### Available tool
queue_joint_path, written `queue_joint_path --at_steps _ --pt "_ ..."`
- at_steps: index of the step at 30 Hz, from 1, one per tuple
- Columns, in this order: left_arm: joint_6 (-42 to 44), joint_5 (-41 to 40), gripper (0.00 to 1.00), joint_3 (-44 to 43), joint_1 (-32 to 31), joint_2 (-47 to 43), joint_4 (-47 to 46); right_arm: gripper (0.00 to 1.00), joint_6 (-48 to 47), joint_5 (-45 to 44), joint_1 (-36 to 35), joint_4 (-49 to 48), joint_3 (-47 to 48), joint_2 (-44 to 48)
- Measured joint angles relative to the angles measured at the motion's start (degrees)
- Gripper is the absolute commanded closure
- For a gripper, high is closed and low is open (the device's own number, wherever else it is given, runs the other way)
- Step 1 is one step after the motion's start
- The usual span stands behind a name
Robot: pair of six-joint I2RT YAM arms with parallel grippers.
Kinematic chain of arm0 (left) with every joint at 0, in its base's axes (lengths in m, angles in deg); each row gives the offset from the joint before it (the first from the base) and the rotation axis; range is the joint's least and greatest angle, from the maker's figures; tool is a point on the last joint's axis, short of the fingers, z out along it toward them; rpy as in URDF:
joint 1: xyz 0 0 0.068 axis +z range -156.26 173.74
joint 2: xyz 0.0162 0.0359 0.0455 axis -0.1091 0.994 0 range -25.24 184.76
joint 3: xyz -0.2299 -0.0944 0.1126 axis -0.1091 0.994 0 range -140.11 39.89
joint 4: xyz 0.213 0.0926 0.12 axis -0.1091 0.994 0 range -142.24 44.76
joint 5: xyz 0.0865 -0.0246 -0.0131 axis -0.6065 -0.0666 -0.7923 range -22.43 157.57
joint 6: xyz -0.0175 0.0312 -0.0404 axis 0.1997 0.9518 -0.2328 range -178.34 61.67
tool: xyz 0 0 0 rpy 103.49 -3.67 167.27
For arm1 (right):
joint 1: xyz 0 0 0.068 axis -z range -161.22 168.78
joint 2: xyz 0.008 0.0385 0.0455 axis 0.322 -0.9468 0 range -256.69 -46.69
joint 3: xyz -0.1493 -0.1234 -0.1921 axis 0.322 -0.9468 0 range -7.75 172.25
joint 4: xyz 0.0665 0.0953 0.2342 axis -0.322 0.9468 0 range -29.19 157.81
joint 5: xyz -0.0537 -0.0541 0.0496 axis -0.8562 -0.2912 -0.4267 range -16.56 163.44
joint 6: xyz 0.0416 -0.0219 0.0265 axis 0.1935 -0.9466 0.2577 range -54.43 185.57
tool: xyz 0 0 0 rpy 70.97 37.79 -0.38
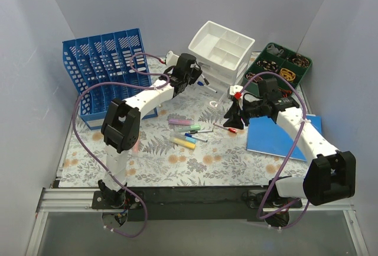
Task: Organize the desk
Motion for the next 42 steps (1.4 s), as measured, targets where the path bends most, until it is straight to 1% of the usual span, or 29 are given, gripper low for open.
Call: queue_joint_path --at_steps 2,3,4,9,12,13,14,15,16,18,20,21,23,24,26,29,32,35,38,42 --pt "-0.66 0.2 0.62 0.0 -0.02 0.11 0.39 0.5 -0.04 -0.02 0.0 0.0 0.0 0.0" --pt "-0.61 0.39 0.54 0.0 -0.04 0.11 0.39 0.5 -0.04 -0.02 0.0 0.0 0.0 0.0" --pt "-0.74 0.57 0.5 -0.04 -0.04 0.11 0.33 0.51 -0.04 -0.04 0.0 0.02 0.0 0.0" --pt "-0.26 1.46 0.46 -0.04 -0.04 0.02 0.33 0.51 -0.09 -0.26 0.07 0.02 0.0 0.0" --pt "1.51 1.79 0.4 1.33 -0.04 -1.49 -0.04 0.51 -0.13 -0.74 0.5 0.02 -0.04 0.0" --pt "2.78 1.92 0.39 2.95 -0.04 -2.97 -0.24 0.5 -0.17 -1.09 0.74 0.0 -0.11 0.0" --pt "3.72 1.97 0.35 4.24 -0.04 -4.39 -0.59 0.5 -0.24 -1.55 0.94 0.02 -0.15 0.0" --pt "5.01 2.01 0.34 6.34 -0.04 -6.34 -1.36 0.5 -0.26 -2.08 1.16 0.0 -0.17 0.0" --pt "7.17 2.1 0.32 9.44 -0.04 -9.31 -2.64 0.5 -0.28 -2.6 1.25 -0.02 -0.2 0.0" --pt "9.94 2.12 0.25 14.27 -0.04 -14.4 -4.09 0.5 -0.26 -4.09 1.44 -0.26 -0.33 -0.02" --pt "14.34 3.02 0.2 19.85 -0.04 -20.92 -6.64 0.5 -0.09 -5.79 1.49 -1.07 -0.98 -0.04" --pt "16.39 3.85 0.11 22.36 -0.04 -24.15 -8.44 0.5 0.0 -7.02 1.49 -1.6 -1.53 -0.11" --pt "20.9 5.92 0.03 26.64 -0.02 -29.92 -12.07 0.49 0.31 -9.53 1.42 -2.49 -2.56 -0.44" --pt "23.65 7.85 0.02 29.03 0.02 -33.14 -13.55 0.49 0.42 -10.99 1.36 -3.04 -3.02 -0.66" --pt "29.81 11.91 0.02 33.92 0.07 -39.34 -16.57 0.48 0.7 -14.19 0.81 -4.52 -3.93 -1.09" --pt "39.58 18.69 0.02 39.93 0.07 -46.66 -17.79 0.47 0.37 -18.62 -0.52 -7.17 -5.62 -1.7" --pt "48.11 22.95 0.02 45.4 -0.02 -52.13 -16.74 0.46 -1.4 -21.49 -2.29 -8.72 -7.08 -2.99" --pt "55.04 24.52 0.02 51.6 -0.02 -57.4 -14.78 0.46 -3.41 -22.82 -3.52 -9.66 -7.43 -5.6" --pt "60.22 24.52 0.02 56.74 -0.02 -62.36 -12.9 0.46 -5.11 -24.02 -3.78 -10.23 -7.43 -8.02" --pt "64.08 23.96 0.02 58.77 -0.02 -66.1 -11.67 0.47 -6.23 -25.68 -4.0 -11.37 -7.43 -10.82"
